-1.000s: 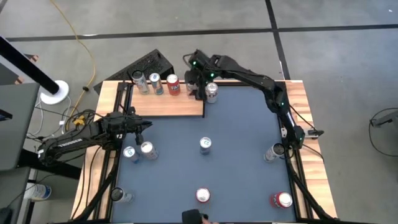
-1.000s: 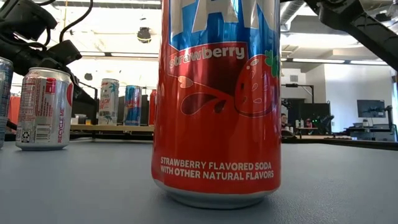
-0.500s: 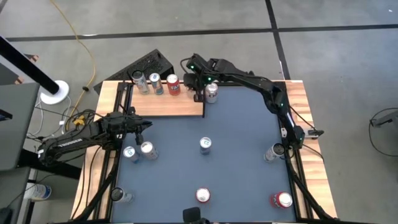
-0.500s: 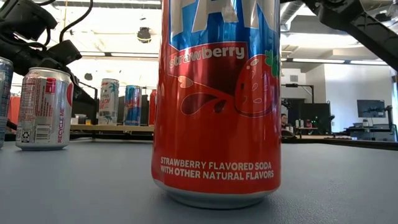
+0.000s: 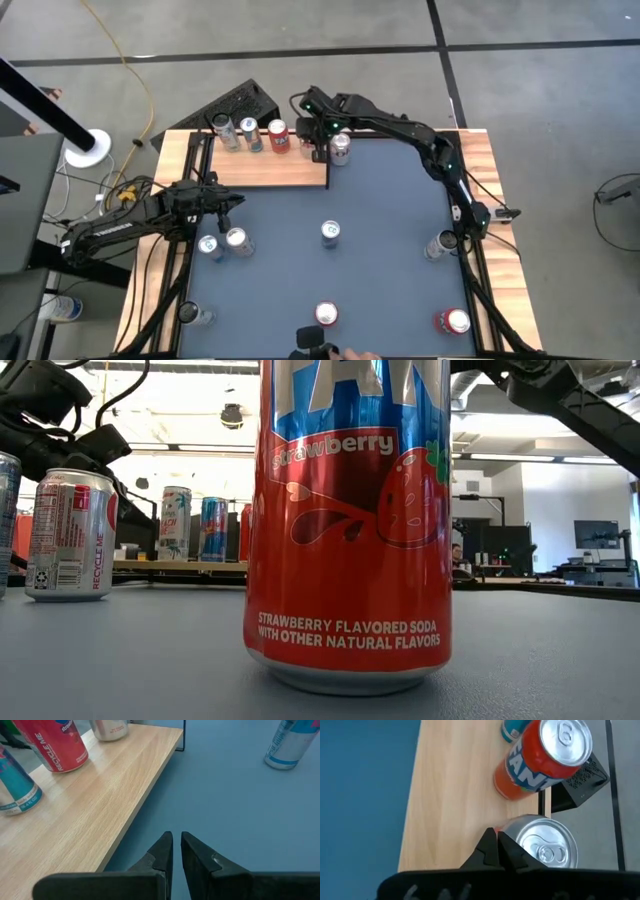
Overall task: Place canned beverage on shelf
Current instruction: Put the bottom right silver soda can on the shelf, then put the bottom white pink soda can on the shelf aligned with the other white pink soda can
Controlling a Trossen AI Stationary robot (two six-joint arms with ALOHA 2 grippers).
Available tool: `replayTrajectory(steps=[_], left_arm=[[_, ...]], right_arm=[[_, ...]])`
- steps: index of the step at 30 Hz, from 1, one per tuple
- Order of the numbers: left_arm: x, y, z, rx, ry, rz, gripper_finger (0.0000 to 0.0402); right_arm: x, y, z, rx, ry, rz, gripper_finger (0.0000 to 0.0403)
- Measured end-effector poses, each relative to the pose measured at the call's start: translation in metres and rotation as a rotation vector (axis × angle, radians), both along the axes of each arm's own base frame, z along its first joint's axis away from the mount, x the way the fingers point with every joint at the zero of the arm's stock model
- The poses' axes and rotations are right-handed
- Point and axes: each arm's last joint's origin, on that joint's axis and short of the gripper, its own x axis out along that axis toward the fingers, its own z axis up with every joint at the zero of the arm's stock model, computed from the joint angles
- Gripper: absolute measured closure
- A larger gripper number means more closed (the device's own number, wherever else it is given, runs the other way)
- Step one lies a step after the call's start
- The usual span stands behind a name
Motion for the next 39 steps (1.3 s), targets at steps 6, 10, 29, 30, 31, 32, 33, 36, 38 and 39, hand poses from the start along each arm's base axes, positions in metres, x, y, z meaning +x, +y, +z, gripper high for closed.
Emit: replayTrajectory(steps=[6,10,29,30,31,32,33,36,38,39], left_arm=[[0.000,0.000,0.000,0.000,0.000,0.000,0.0374],[0.000,0.000,0.000,0.000,0.000,0.000,0.0374],[0.000,0.000,0.000,0.000,0.000,0.000,0.0374],[0.000,0.000,0.000,0.000,0.000,0.000,0.0374],[0.000,0.000,0.000,0.000,0.000,0.000,0.0374],[0.000,0.000,0.000,0.000,0.000,0.001,0.0374],[0.000,0.000,0.000,0.000,-0.001,0.000,0.0374],[0.000,0.000,0.000,0.000,-0.001,0.000,0.0374],[0.000,0.000,0.000,0.000,0.000,0.000,0.0374],[0.000,0.000,0.000,0.000,0.000,0.000,0.0374]], right_arm=[[-0.004,-0.008,0.000,-0.001,-0.002,-0.019,0.0403],[-0.005,-0.011,0.000,-0.006,-0.006,-0.023,0.0403],[-0.007,0.014,0.025,-0.012,-0.045,0.008,0.0403],[-0.010,0.019,0.030,-0.008,-0.041,0.014,0.0403],[-0.011,0.025,0.033,-0.003,-0.031,0.026,0.0403],[-0.011,0.032,0.038,-0.009,-0.045,0.038,0.0403],[-0.013,0.038,0.045,-0.012,-0.058,0.047,0.0403],[-0.019,0.060,0.061,-0.001,-0.064,0.078,0.0403],[-0.023,0.075,0.070,0.017,-0.064,0.096,0.0403],[-0.025,0.082,0.074,0.033,-0.063,0.110,0.0403]])
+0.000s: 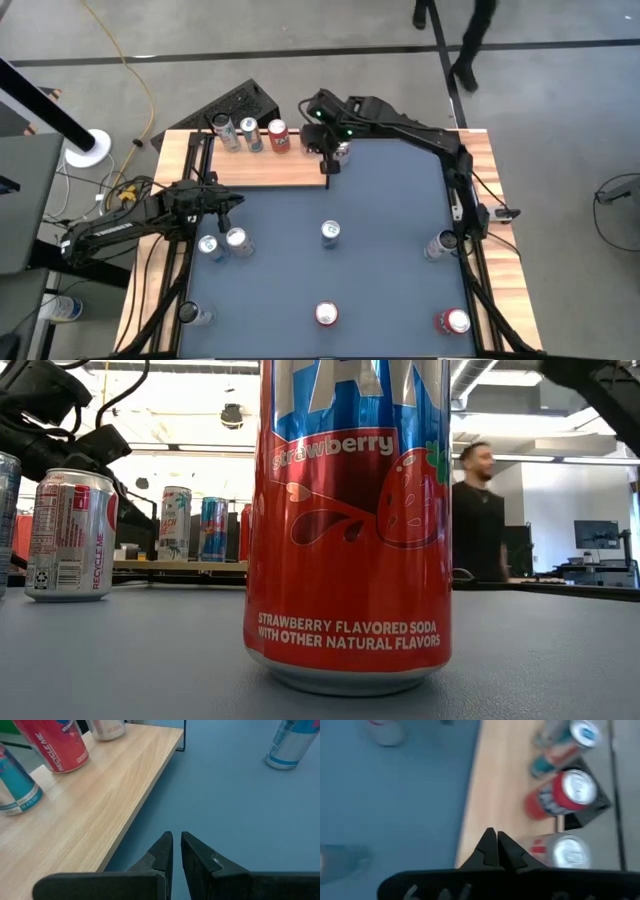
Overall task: Place canned beverage on shelf
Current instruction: Put the bottom white pink soda can on the shelf aligned with the other white pink soda can
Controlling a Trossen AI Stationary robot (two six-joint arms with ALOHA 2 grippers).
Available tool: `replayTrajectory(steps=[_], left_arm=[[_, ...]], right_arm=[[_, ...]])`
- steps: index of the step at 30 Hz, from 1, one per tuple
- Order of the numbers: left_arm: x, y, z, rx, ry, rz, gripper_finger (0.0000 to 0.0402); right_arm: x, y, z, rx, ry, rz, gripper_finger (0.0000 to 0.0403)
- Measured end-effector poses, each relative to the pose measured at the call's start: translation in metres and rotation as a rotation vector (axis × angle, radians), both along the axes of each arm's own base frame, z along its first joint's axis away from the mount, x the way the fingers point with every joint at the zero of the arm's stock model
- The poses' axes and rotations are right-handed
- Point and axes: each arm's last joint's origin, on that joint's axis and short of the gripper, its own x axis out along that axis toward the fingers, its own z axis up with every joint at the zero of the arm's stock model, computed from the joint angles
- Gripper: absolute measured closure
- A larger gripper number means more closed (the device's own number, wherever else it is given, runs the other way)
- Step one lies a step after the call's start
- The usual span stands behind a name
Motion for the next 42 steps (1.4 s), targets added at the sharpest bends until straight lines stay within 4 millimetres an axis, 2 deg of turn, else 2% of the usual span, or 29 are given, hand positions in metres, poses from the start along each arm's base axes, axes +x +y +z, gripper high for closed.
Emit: replayTrajectory(steps=[7,11,15,19,23,27,32,38,42], left_arm=[[0.000,0.000,0.000,0.000,0.000,-0.001,0.0374],[0.000,0.000,0.000,0.000,0.000,0.000,0.0374],[0.000,0.000,0.000,0.000,0.000,0.000,0.0374],[0.000,0.000,0.000,0.000,0.000,0.000,0.0374],[0.000,0.000,0.000,0.000,0.000,0.000,0.0374],[0.000,0.000,0.000,0.000,0.000,0.000,0.0374],[0.000,0.000,0.000,0.000,0.000,0.000,0.0374],[0.000,0.000,0.000,0.000,0.000,0.000,0.0374],[0.000,0.000,0.000,0.000,0.000,-0.001,0.0374]], right_arm=[[-0.019,0.053,0.018,0.181,0.063,0.056,0.0403],[-0.026,0.090,0.010,0.252,0.156,0.044,0.0403],[-0.037,0.139,-0.007,0.213,0.161,0.011,0.0403],[-0.061,0.181,-0.021,0.194,0.006,-0.027,0.0403],[-0.081,0.211,-0.043,0.244,-0.198,0.048,0.0403],[-0.092,0.225,-0.069,0.293,-0.365,0.112,0.0403],[-0.095,0.227,-0.102,0.294,-0.432,0.138,0.0403],[-0.100,0.223,-0.126,0.181,-0.489,0.171,0.0403],[-0.102,0.222,-0.130,0.145,-0.467,0.190,0.0403]])
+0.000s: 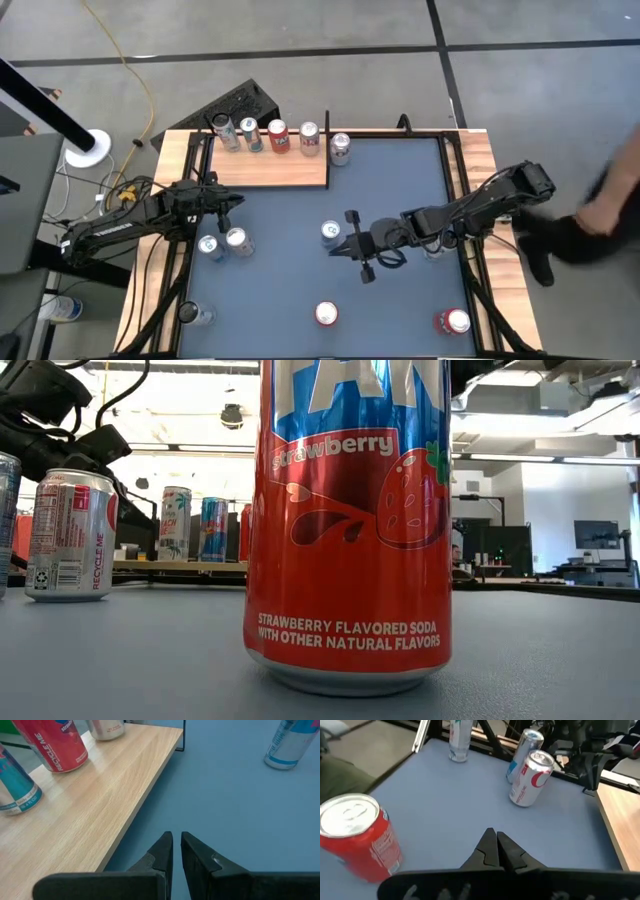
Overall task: Place canned beverage on shelf
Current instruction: Put the bottom white pink soda can on the shelf aligned with the other white pink soda can
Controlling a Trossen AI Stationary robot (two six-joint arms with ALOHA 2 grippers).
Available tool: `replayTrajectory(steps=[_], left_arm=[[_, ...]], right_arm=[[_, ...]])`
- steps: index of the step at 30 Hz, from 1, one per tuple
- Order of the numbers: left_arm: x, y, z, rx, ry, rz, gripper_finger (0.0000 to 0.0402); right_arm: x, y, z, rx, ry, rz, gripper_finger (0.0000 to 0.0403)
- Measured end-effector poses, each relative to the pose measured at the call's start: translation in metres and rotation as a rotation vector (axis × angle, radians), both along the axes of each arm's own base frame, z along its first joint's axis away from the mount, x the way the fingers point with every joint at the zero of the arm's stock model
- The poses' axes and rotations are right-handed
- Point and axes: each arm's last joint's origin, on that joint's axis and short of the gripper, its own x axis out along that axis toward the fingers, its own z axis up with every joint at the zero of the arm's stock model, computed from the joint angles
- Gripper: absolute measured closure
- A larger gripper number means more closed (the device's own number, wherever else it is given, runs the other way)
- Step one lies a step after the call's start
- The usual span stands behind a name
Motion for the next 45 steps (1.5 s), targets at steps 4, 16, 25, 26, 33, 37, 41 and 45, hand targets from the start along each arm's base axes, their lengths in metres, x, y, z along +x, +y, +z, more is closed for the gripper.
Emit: replayTrajectory(steps=[4,16,25,26,33,37,41,45], left_arm=[[0.000,0.000,0.000,0.000,0.000,0.000,0.0374],[0.001,0.001,0.005,0.075,-0.022,0.004,0.0374],[0.007,0.005,0.036,-0.170,-0.511,0.143,0.0374],[0.006,0.005,0.039,-0.175,-0.543,0.168,0.0374],[0.005,0.006,0.052,-0.212,-0.723,0.211,0.0374],[0.005,0.001,0.062,-0.192,-0.742,0.025,0.0375],[0.001,-0.007,0.093,-0.206,-0.722,-0.199,0.0390],[0.000,-0.016,0.124,-0.276,-0.618,-0.347,0.0400]], right_arm=[[0.000,-0.002,-0.001,-0.034,0.002,0.009,0.0403],[0.001,-0.011,-0.005,-0.111,0.041,0.015,0.0403],[0.002,-0.022,-0.008,-0.037,0.085,0.001,0.0403],[0.002,-0.023,-0.008,-0.036,0.085,-0.003,0.0403],[0.004,-0.032,-0.008,-0.024,0.089,-0.029,0.0403],[0.004,-0.030,-0.008,-0.002,0.093,0.015,0.0403],[0.003,-0.030,-0.008,-0.001,0.097,0.020,0.0403],[0.003,-0.030,-0.008,-0.001,0.098,0.019,0.0403]])
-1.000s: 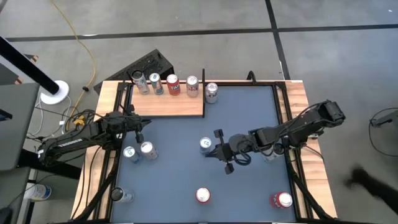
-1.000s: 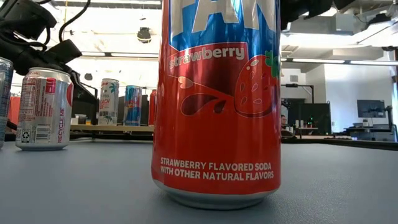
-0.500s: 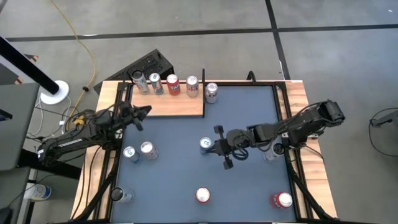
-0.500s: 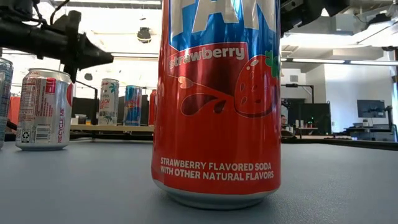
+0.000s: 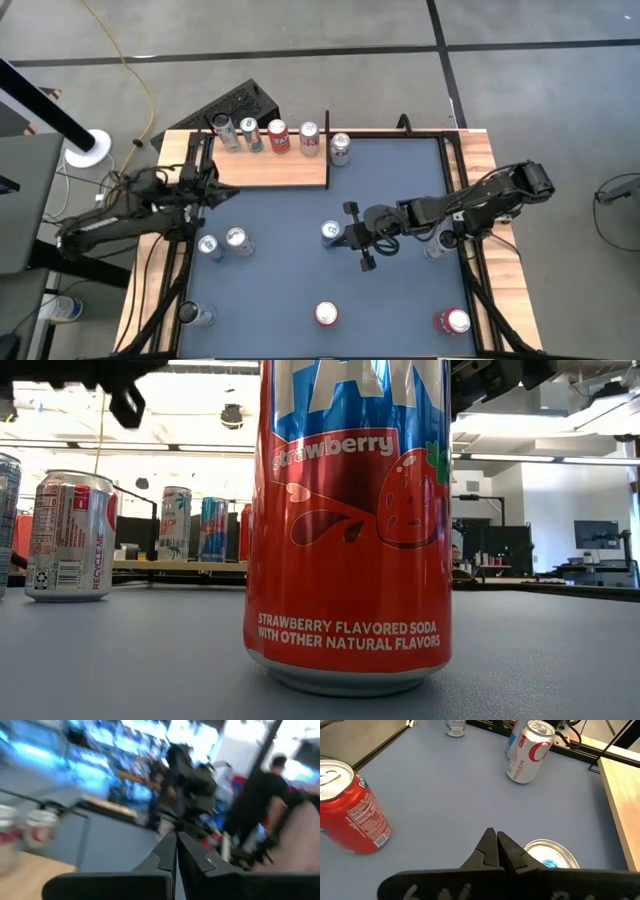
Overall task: Place canned beverage on shelf
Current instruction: Put the bottom white pink soda can on the shelf aligned with the other white pink soda can
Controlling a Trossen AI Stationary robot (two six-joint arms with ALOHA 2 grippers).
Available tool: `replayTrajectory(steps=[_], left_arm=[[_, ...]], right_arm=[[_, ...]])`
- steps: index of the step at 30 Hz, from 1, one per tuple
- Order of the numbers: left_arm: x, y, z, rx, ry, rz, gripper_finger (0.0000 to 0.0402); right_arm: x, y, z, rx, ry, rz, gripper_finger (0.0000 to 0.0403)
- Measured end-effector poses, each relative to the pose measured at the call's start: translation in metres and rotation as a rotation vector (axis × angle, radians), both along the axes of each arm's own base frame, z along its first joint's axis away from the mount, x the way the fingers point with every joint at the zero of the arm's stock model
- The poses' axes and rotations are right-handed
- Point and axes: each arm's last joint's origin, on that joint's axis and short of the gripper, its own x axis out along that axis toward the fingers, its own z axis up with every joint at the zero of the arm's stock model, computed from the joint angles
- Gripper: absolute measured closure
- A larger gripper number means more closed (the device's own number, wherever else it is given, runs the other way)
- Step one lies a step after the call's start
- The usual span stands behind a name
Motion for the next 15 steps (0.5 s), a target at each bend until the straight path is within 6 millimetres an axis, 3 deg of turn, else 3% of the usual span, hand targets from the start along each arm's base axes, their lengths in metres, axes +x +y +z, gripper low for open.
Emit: replayTrajectory(steps=[4,10,15], left_arm=[[0.005,-0.006,0.023,-0.005,0.179,-0.050,0.0401],[0.020,-0.024,0.039,0.002,0.412,-0.225,0.0401],[0.016,-0.042,0.055,-0.023,0.537,-0.328,0.0401]], right_arm=[[0.000,0.000,0.000,0.001,0.000,0.000,0.0403],[0.000,0.000,0.000,0.009,0.002,-0.005,0.0403],[-0.001,0.000,-0.001,0.011,0.015,0.004,0.0403]])
